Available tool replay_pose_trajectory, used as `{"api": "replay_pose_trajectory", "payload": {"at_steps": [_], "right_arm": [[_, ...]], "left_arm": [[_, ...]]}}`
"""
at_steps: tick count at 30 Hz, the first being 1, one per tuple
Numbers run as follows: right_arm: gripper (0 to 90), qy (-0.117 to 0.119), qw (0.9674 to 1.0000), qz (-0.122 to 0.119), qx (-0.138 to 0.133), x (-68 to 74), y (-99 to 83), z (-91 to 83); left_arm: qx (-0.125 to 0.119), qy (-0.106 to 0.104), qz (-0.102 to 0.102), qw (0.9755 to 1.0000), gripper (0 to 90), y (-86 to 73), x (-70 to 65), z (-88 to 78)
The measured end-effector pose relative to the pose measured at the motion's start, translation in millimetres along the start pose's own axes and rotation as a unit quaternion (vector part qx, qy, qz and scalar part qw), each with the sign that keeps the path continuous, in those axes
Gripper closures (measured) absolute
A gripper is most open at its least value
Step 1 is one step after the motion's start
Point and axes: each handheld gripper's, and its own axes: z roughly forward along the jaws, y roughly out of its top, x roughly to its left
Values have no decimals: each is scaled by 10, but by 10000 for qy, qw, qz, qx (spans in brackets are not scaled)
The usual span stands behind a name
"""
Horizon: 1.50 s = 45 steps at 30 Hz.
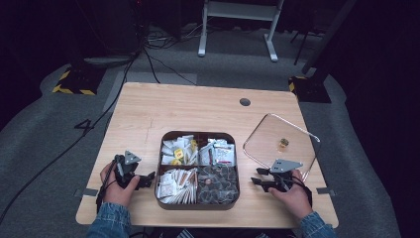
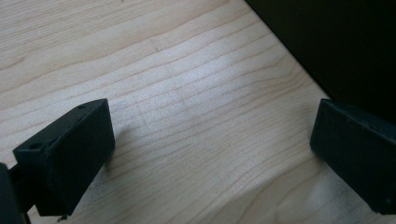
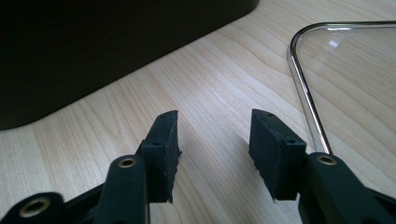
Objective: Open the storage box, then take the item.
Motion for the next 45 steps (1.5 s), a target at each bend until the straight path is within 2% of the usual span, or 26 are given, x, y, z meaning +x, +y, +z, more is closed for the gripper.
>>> {"api": "replay_pose_trajectory", "payload": {"at_steps": [24,26,29,30,31,33,34,37,42,45], "right_arm": [[497,-42,10000,26,16,47,35,41],[499,21,9999,114,2,54,40,45],[519,79,9992,399,-10,54,80,30],[519,79,9992,399,-10,54,80,30],[541,177,9983,555,-99,54,125,-1],[557,222,9972,702,-156,55,183,-34],[557,222,9972,702,-156,55,183,-34],[584,253,9952,910,-259,46,300,-102],[599,205,9945,945,-391,31,419,-166],[602,271,9946,891,-461,39,564,-190]], "left_arm": [[-7,22,-11,10000,4,12,-8,10],[-1,13,-3,10000,3,12,-6,10],[-4,12,-3,10000,3,12,-7,10],[-4,12,-3,10000,3,12,-7,10],[-3,8,-1,10000,3,12,-6,10],[-3,-2,10,10000,3,11,-4,9],[-3,-2,10,10000,3,11,-4,9],[-2,-4,8,10000,3,11,-4,9],[-3,-3,8,10000,3,11,-4,10],[13,-46,38,10000,2,10,5,6]]}}
